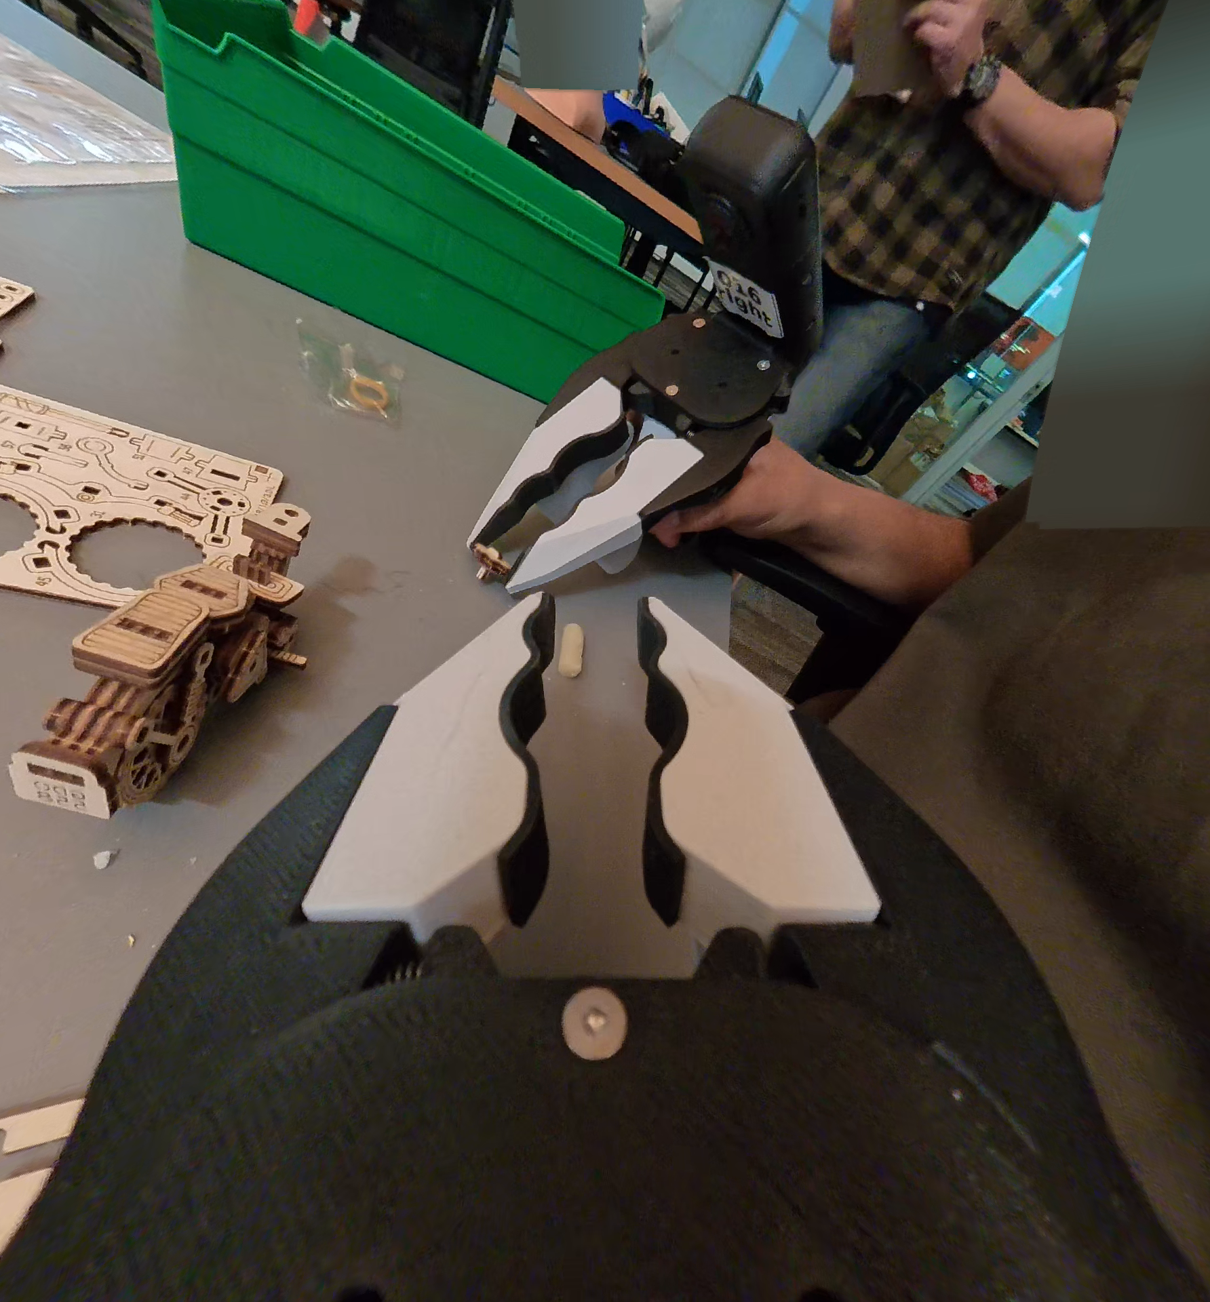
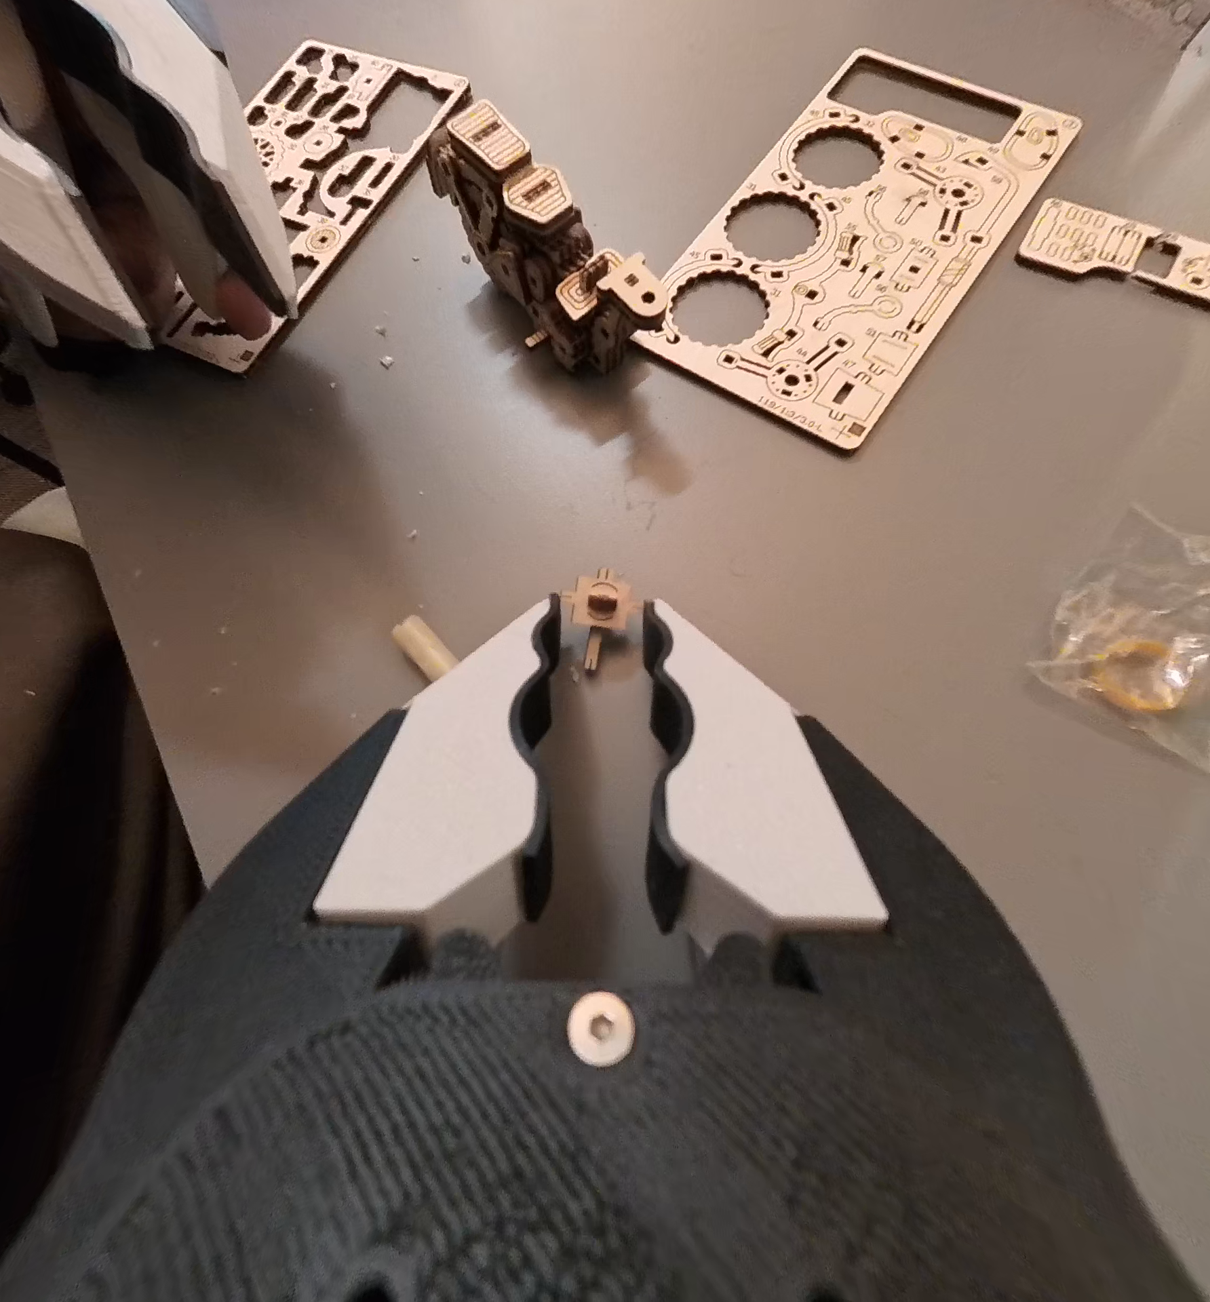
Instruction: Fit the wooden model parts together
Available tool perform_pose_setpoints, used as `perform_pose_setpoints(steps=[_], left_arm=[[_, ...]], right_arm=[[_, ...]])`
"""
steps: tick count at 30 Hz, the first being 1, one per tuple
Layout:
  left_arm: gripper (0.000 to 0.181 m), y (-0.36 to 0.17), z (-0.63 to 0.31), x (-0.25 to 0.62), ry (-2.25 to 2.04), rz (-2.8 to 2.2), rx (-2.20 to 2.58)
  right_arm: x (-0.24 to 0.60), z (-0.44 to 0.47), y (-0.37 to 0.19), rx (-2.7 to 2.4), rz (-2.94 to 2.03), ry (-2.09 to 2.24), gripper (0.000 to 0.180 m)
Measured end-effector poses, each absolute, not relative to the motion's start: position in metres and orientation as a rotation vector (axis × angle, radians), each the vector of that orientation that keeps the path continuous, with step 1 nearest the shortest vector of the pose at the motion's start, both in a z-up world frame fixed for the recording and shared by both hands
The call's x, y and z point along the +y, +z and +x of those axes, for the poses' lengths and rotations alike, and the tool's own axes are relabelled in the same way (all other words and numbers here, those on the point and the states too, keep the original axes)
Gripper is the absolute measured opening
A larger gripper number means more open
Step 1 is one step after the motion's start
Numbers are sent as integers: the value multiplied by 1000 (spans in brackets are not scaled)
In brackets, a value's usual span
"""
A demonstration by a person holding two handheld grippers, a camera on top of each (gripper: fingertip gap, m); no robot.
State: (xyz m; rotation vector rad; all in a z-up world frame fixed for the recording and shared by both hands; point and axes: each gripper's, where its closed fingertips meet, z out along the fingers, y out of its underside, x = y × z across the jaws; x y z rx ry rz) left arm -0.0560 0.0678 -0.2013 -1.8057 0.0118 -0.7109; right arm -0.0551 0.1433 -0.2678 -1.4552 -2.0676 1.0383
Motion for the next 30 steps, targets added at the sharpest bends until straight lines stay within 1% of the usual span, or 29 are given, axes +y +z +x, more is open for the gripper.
perform_pose_setpoints(steps=[18,30], left_arm=[[21,-202,-56,68,-717,-1807,5],[21,-203,-57,69,-725,-1809,-2]], right_arm=[[140,-60,-244,-1993,-1341,1094,21],[139,-60,-241,-1982,-1318,1103,21]])
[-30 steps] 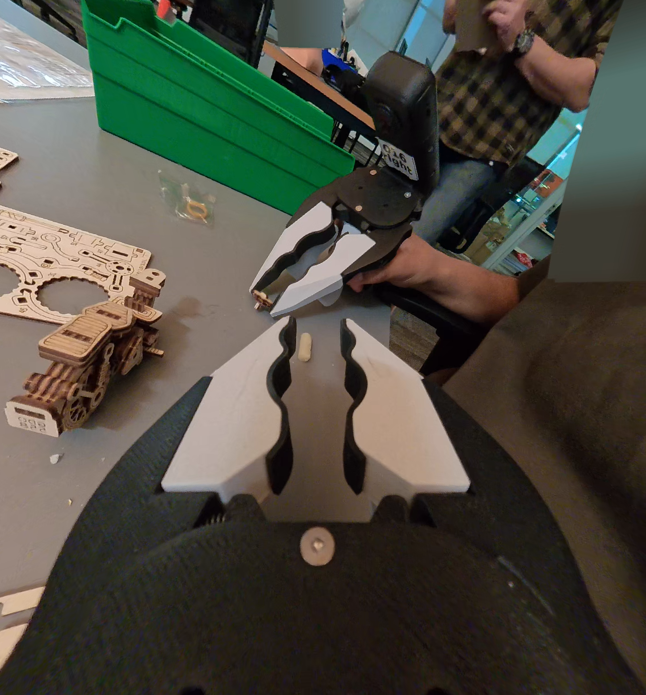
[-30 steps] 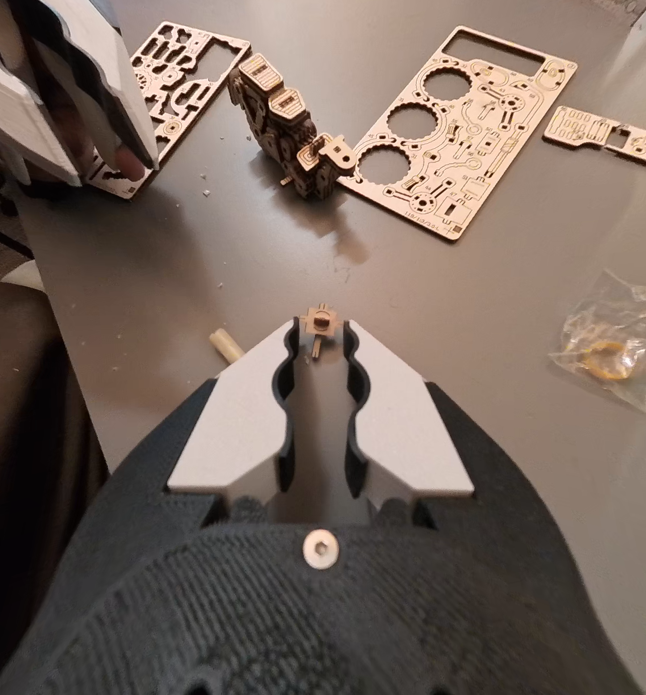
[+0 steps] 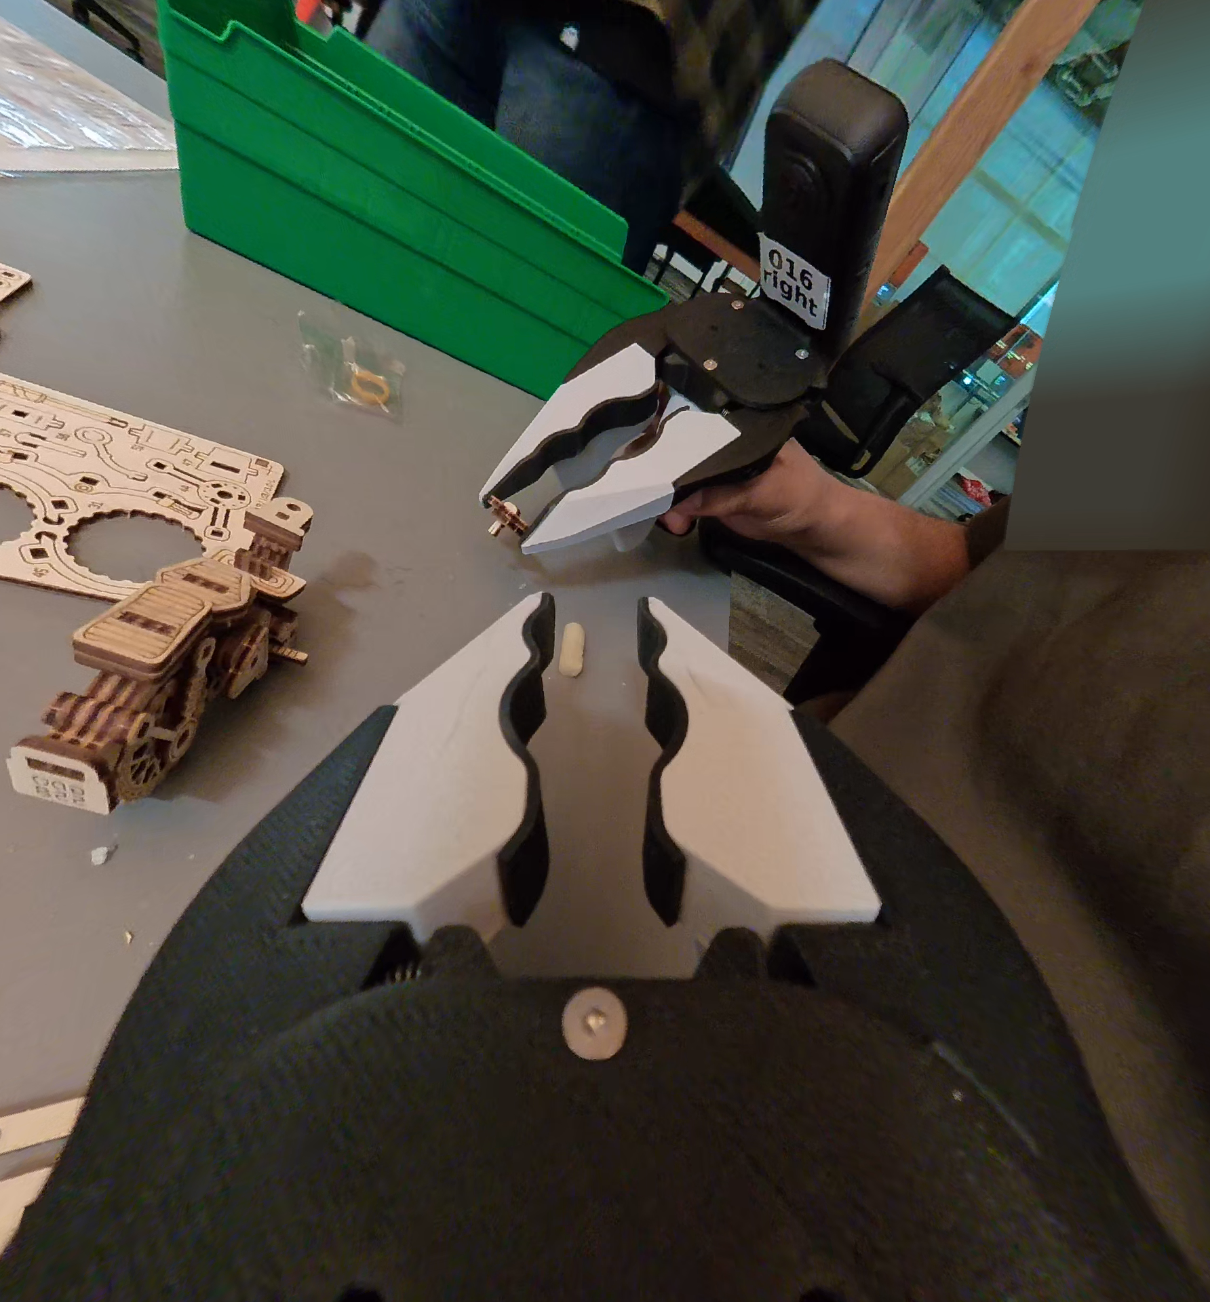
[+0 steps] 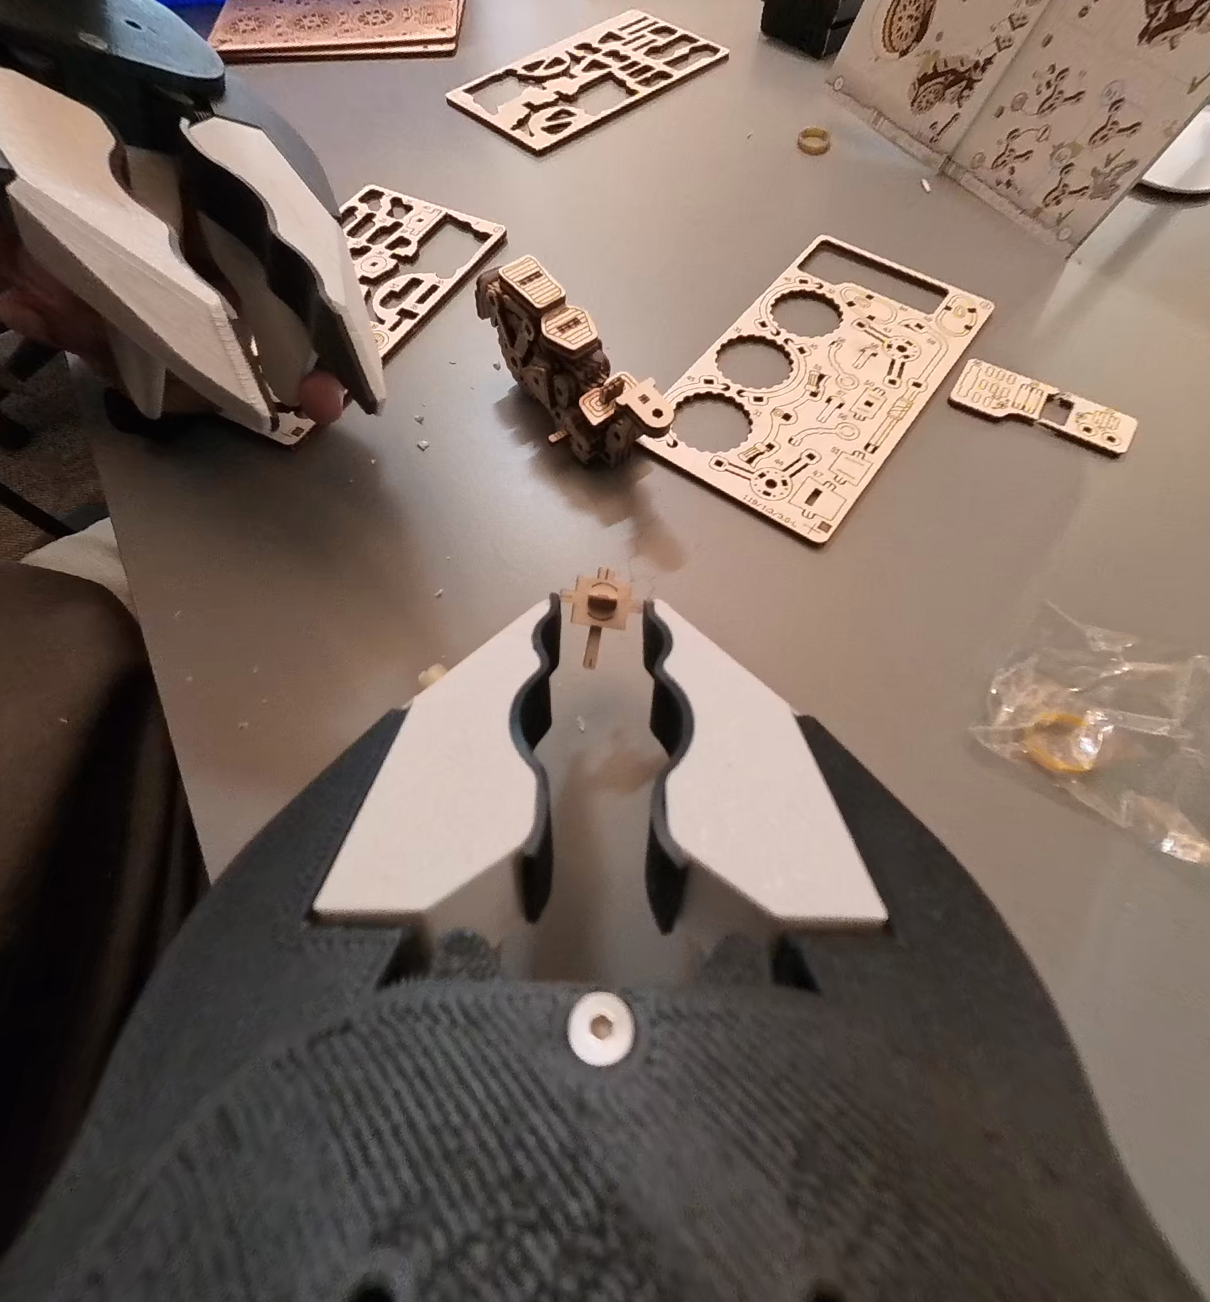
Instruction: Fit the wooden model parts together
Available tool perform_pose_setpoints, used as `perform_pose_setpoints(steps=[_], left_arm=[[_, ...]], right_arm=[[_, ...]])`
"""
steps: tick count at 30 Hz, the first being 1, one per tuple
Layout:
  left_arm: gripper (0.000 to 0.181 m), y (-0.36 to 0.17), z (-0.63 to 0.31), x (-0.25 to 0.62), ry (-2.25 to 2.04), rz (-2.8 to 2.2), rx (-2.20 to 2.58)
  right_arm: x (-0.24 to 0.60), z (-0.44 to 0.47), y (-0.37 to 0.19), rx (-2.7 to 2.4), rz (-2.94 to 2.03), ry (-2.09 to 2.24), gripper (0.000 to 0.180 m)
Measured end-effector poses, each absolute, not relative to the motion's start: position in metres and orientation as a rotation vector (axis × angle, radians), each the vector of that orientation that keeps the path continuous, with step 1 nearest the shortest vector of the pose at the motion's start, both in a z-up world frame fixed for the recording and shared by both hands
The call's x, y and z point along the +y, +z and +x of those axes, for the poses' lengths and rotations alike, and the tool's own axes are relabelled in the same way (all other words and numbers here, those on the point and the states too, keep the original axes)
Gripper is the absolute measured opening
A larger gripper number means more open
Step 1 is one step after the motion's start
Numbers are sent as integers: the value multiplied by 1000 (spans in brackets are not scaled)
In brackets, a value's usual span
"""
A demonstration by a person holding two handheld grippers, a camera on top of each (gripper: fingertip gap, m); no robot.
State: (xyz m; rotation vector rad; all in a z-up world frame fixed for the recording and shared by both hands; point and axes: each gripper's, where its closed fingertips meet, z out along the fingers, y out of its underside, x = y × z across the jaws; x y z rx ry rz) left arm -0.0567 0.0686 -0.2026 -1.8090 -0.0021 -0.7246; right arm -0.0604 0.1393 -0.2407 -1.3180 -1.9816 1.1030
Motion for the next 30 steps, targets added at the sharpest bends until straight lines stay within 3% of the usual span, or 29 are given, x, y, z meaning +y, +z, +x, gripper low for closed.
perform_pose_setpoints(steps=[8,18,30], left_arm=[[21,-203,-57,69,-725,-1809,-3],[21,-202,-57,69,-726,-1806,-4],[21,-202,-56,68,-729,-1808,-3]], right_arm=[[137,-61,-237,-1969,-1307,1143,21],[136,-49,-151,-1480,-1307,2169,20],[129,-36,-125,-1374,-1178,2475,19]])
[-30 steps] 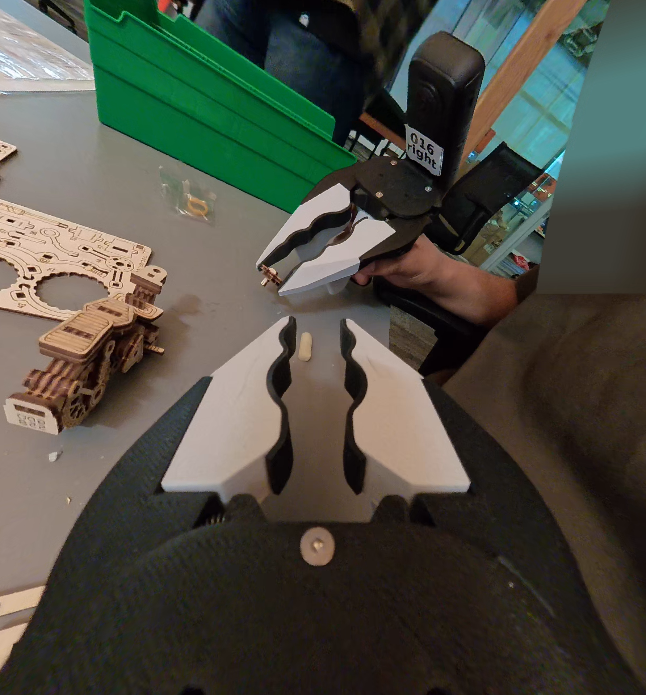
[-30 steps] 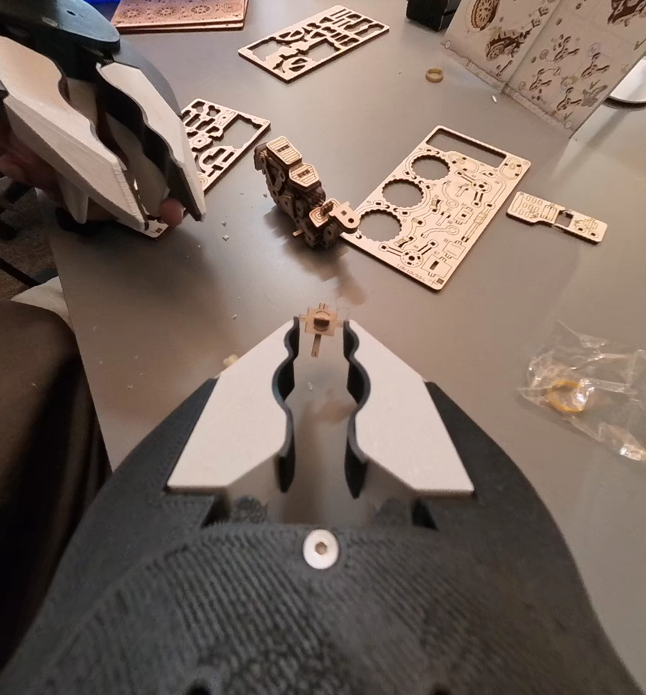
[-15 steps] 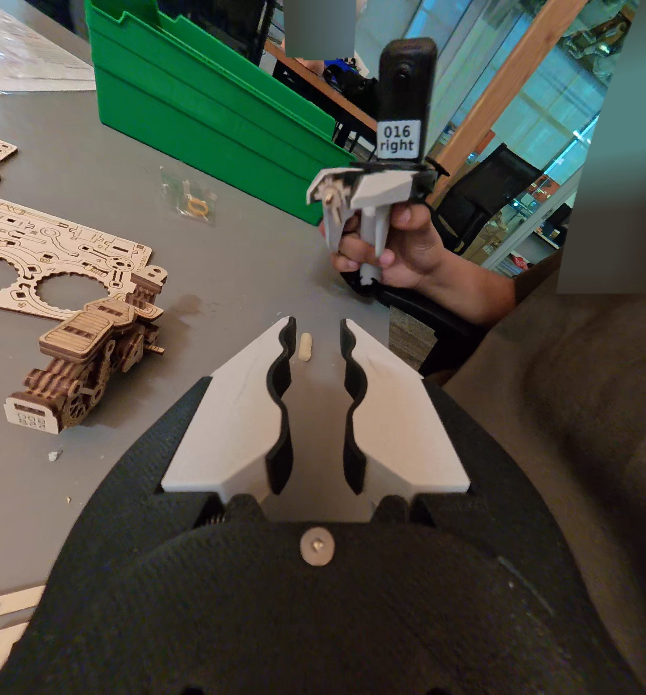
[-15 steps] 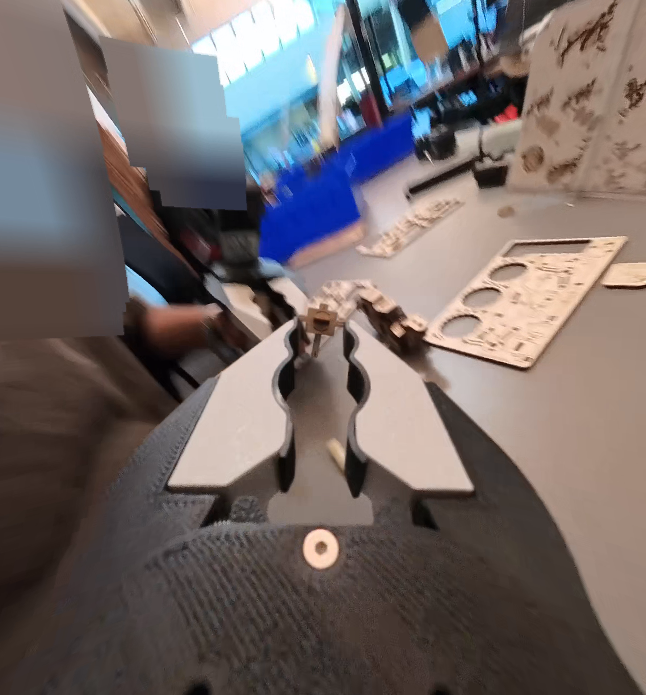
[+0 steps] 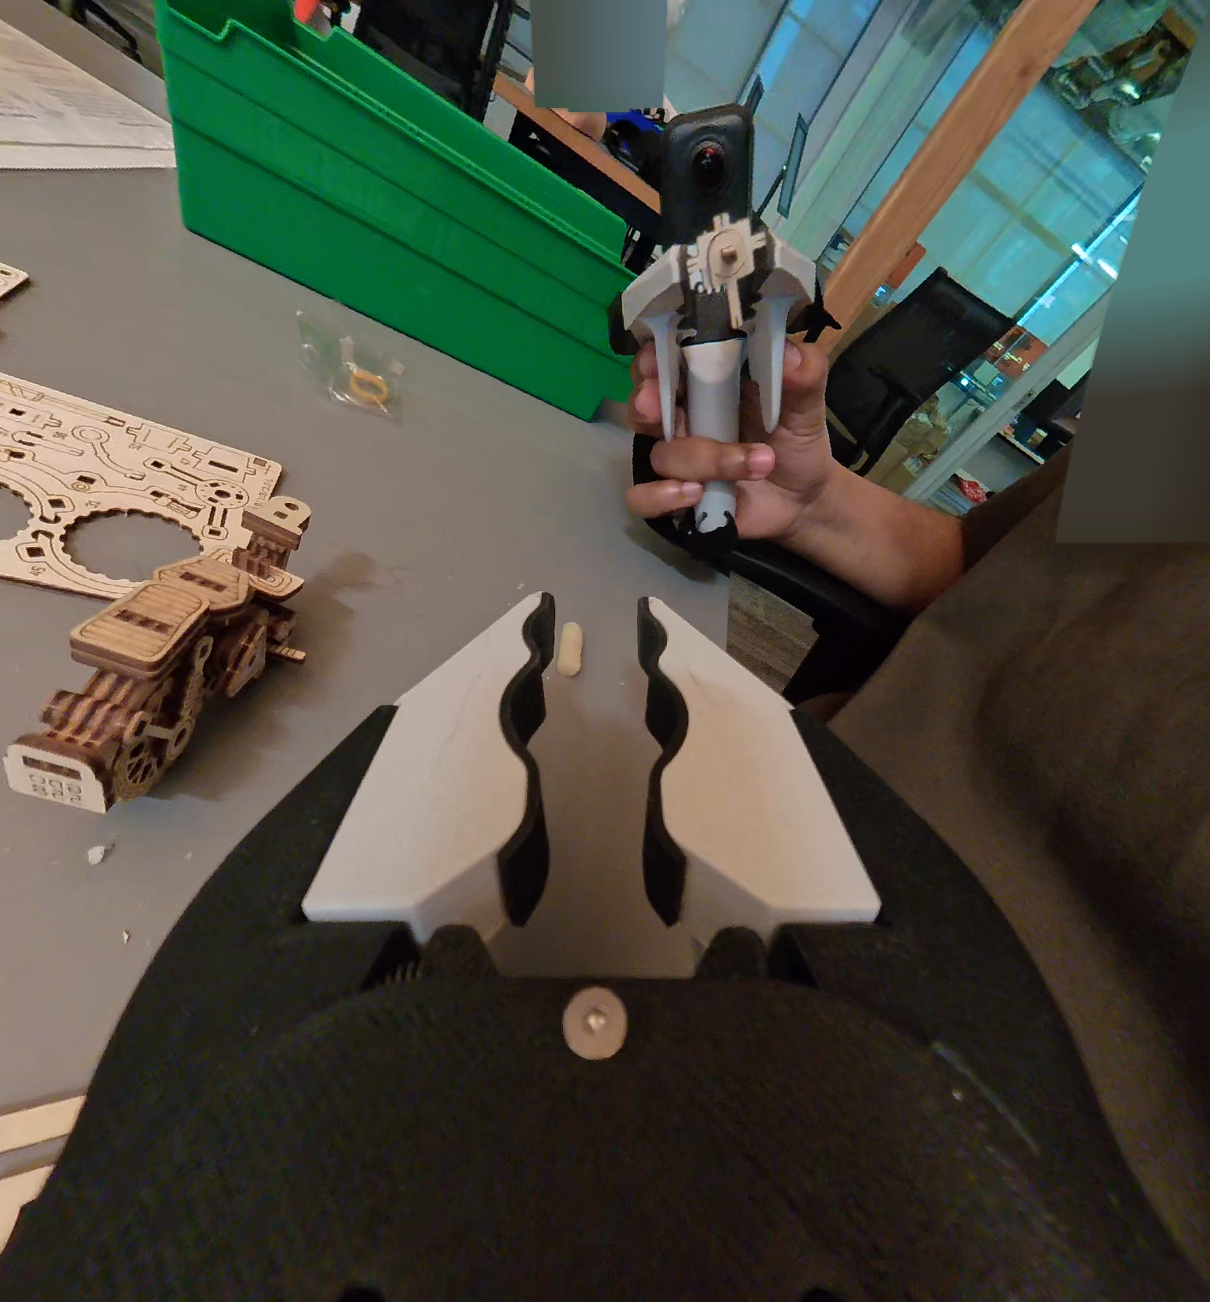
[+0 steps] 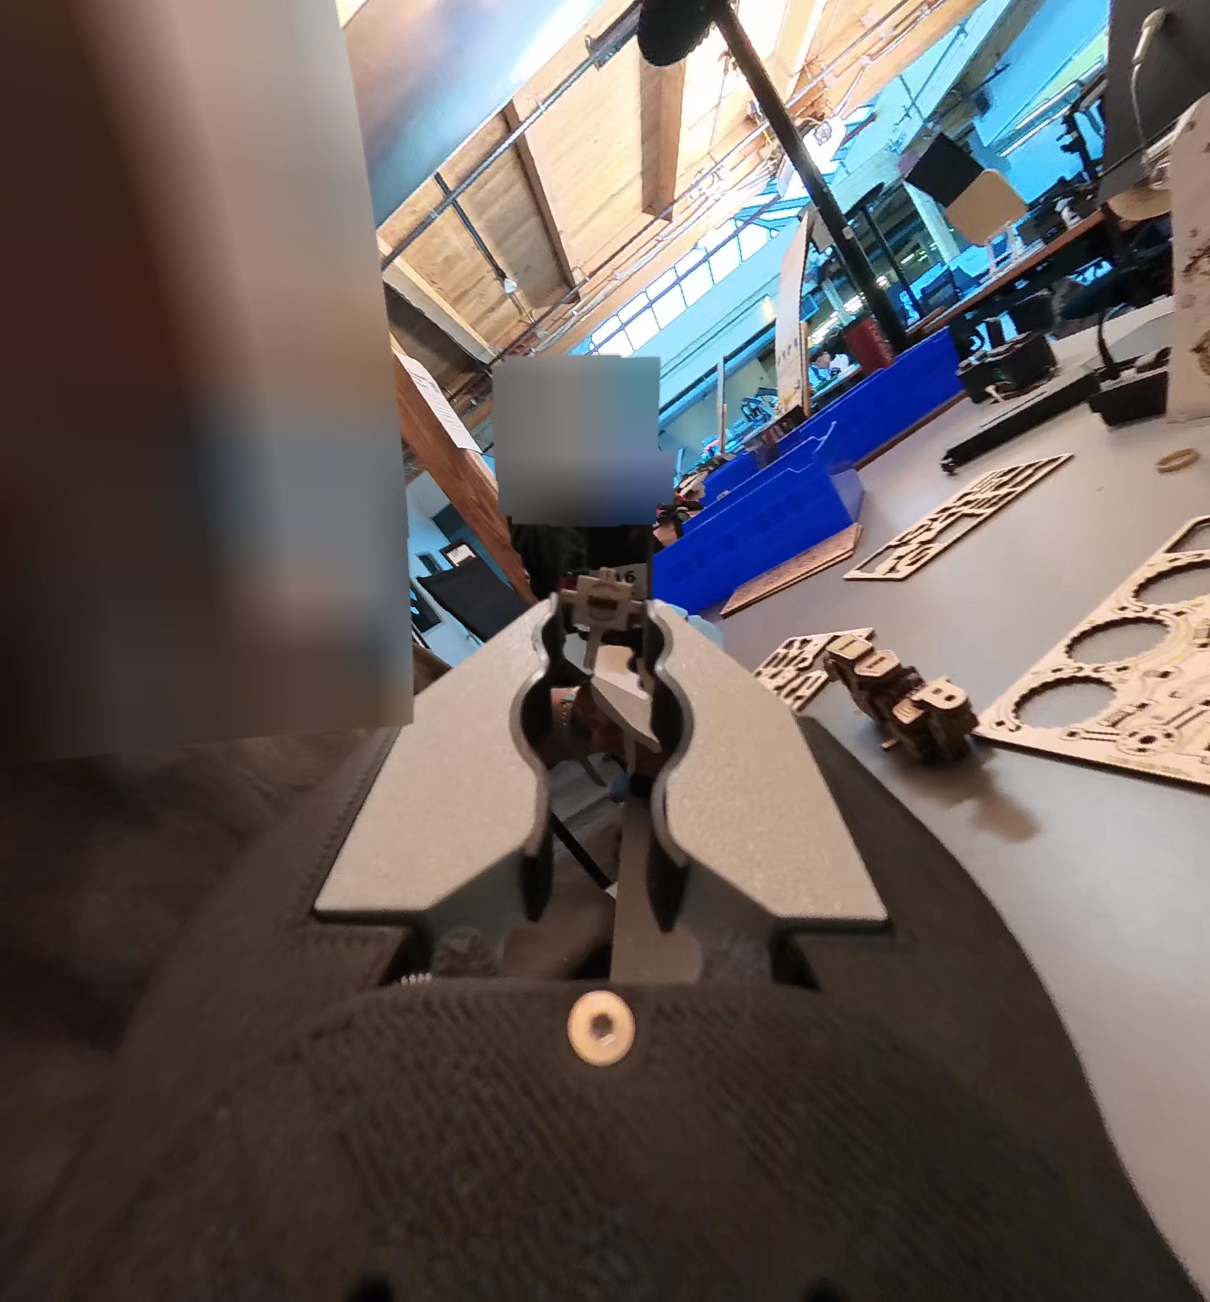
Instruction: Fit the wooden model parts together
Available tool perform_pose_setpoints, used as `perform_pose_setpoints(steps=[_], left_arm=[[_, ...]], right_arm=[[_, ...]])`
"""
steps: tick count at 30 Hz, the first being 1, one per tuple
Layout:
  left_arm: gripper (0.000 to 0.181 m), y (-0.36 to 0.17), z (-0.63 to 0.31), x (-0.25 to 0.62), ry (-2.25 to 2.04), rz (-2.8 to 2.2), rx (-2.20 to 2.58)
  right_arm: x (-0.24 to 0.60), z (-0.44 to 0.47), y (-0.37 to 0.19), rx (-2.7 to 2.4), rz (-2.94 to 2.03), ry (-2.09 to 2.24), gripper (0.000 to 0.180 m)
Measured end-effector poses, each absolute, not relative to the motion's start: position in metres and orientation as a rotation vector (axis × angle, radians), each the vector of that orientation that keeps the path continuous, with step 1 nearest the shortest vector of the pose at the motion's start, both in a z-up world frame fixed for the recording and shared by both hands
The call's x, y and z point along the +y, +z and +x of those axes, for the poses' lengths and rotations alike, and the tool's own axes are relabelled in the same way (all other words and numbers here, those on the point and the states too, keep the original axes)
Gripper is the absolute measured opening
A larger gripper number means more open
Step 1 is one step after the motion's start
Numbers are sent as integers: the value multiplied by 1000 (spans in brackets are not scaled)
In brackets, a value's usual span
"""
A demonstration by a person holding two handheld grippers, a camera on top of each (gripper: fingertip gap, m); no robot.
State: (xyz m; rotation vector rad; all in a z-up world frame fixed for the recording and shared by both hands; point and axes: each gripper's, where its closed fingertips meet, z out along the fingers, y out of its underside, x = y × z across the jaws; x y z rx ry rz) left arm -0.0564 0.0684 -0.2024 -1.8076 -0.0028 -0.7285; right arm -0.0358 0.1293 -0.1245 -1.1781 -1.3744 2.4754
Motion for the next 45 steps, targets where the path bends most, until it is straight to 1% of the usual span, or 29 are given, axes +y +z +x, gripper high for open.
perform_pose_setpoints(steps=[4,17,45], left_arm=[[21,-202,-57,68,-730,-1807,-4],[21,-203,-57,69,-734,-1807,-9],[22,-203,-58,69,-742,-1809,-21]], right_arm=[[132,-36,-124,-1347,-1190,2506,19],[124,-40,-137,-1471,-1219,2356,20],[117,-43,-148,-1566,-1223,2239,19]])
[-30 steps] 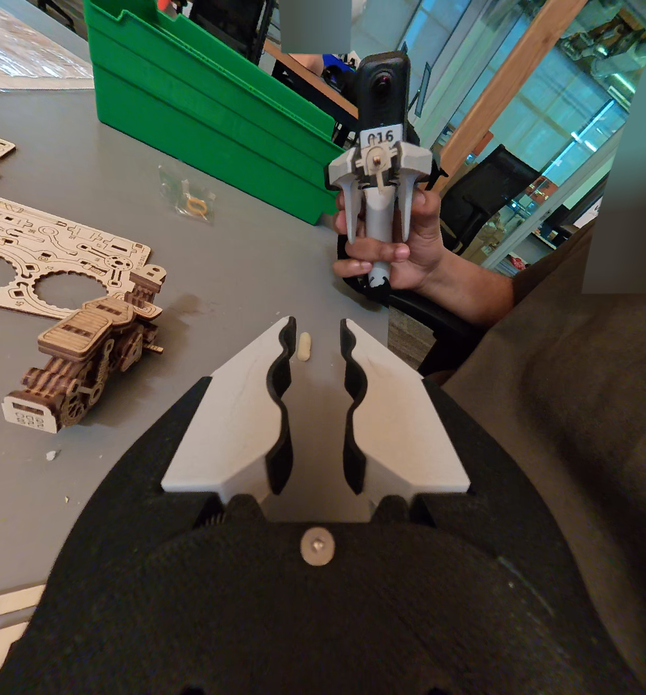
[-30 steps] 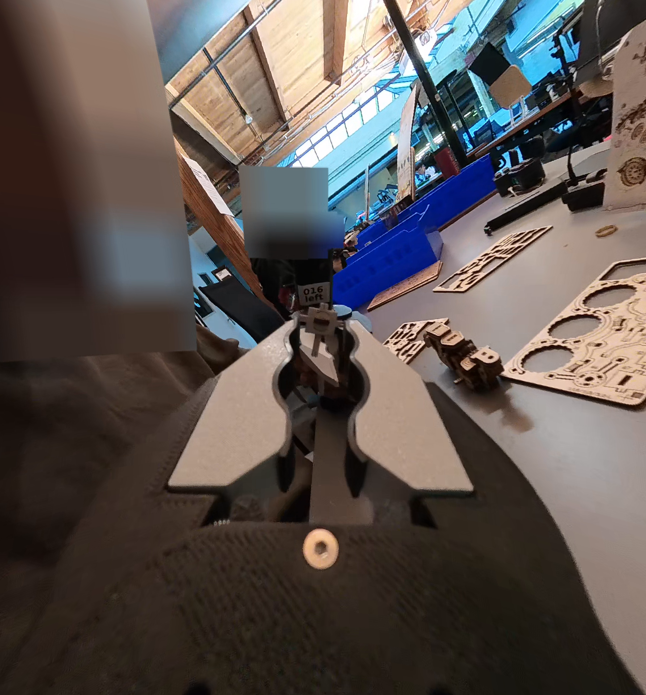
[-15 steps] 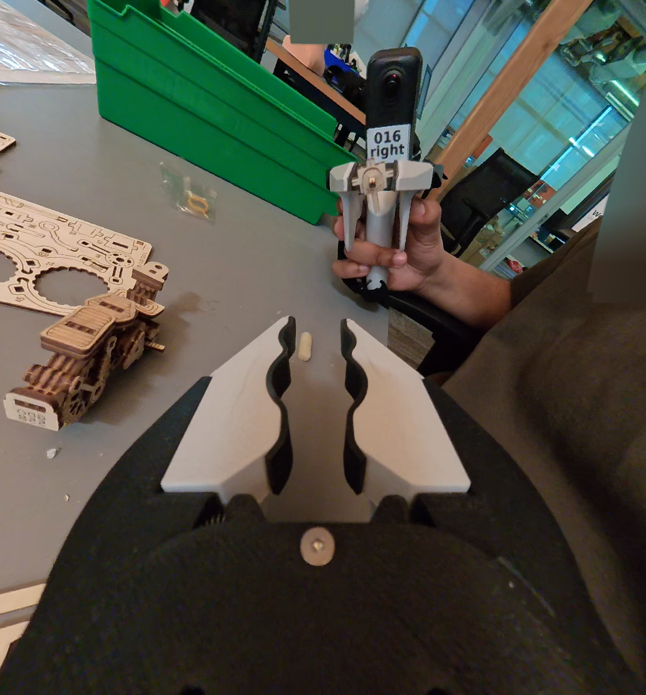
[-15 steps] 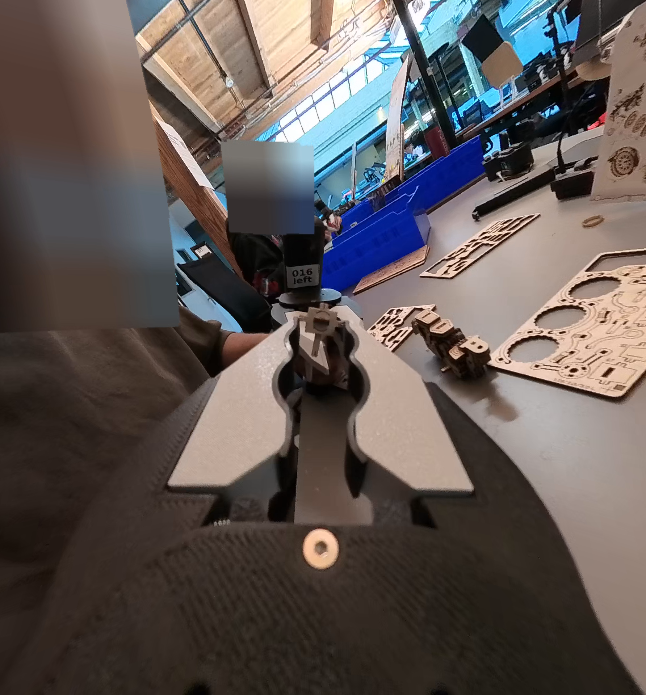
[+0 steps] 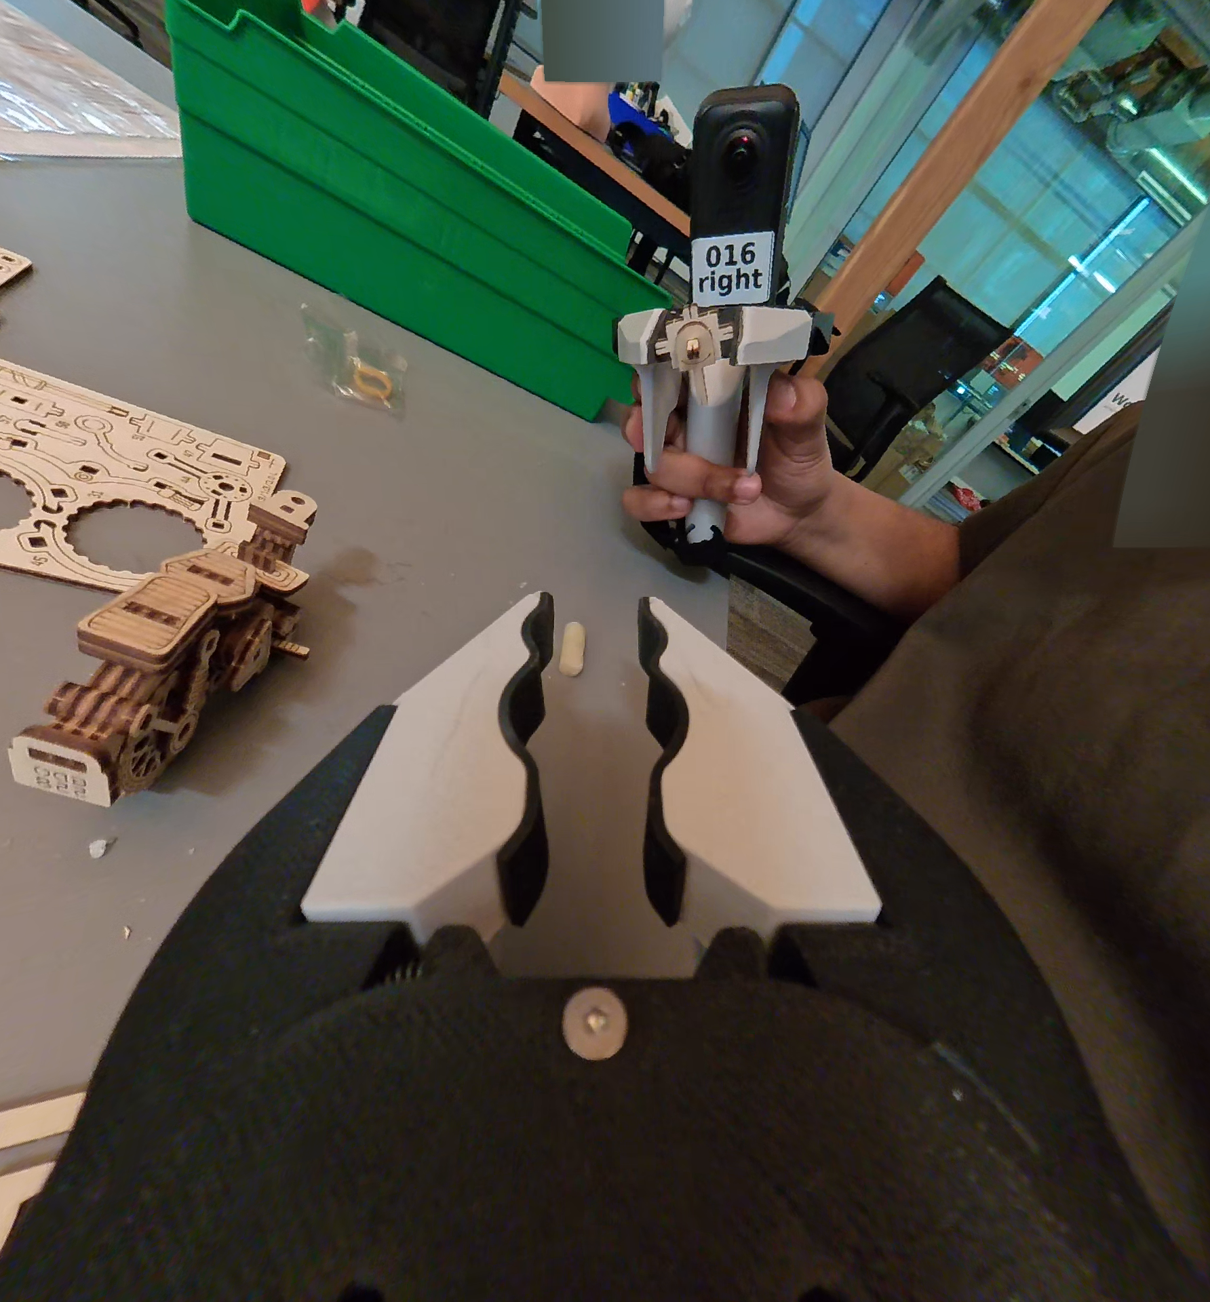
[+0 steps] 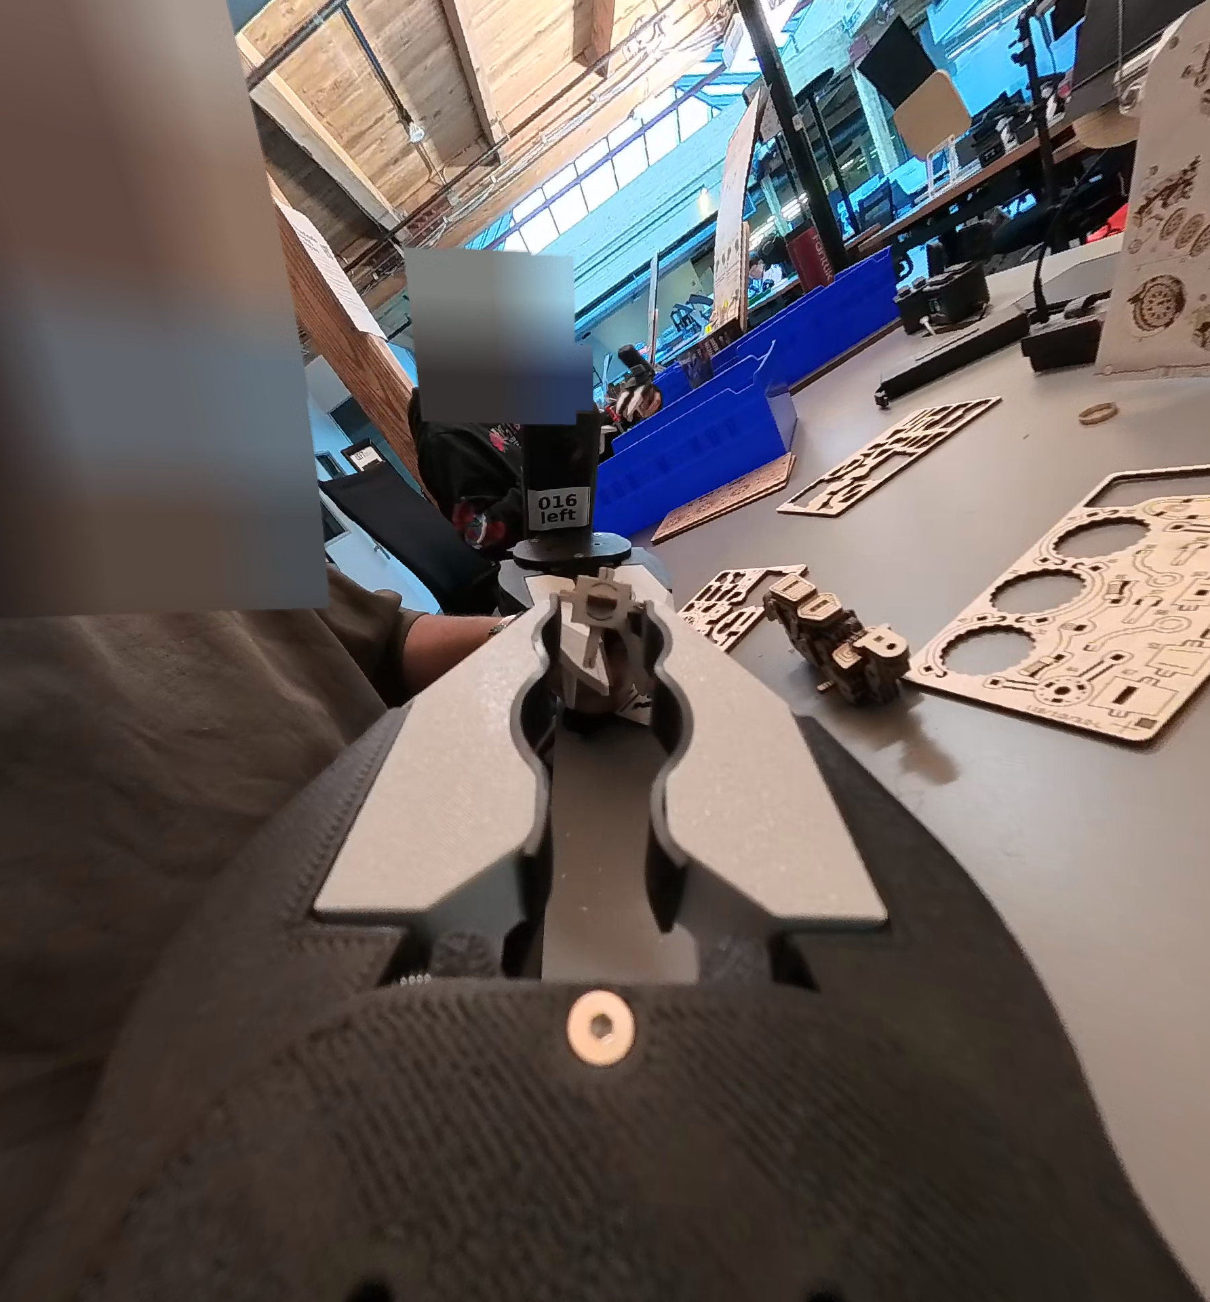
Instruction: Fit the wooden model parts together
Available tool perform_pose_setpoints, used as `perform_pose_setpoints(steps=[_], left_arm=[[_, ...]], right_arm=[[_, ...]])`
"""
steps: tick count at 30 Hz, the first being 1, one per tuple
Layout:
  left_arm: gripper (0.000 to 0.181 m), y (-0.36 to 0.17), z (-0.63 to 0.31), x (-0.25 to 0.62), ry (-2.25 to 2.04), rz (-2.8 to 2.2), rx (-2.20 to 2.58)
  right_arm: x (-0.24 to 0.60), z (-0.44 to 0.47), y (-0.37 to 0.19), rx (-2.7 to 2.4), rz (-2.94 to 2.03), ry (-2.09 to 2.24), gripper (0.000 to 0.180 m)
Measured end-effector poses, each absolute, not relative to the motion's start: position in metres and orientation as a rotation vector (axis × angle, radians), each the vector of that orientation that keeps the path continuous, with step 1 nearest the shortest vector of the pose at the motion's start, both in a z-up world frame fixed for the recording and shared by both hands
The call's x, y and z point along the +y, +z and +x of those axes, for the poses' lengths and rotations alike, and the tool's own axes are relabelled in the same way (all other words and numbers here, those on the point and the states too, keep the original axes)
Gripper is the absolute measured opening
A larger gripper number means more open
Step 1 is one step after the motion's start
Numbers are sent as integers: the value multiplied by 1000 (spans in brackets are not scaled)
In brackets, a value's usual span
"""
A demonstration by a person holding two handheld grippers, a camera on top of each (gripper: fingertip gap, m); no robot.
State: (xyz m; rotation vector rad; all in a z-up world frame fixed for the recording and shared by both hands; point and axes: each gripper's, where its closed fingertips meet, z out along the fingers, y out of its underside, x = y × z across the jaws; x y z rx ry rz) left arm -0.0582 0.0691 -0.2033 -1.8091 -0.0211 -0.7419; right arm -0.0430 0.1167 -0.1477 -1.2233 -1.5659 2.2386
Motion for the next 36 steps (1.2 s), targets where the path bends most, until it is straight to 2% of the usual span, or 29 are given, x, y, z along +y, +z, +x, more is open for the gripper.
perform_pose_setpoints(steps=[36], left_arm=[[22,-203,-58,69,-745,-1809,-23]], right_arm=[[119,-45,-149,-1558,-1233,2235,20]])
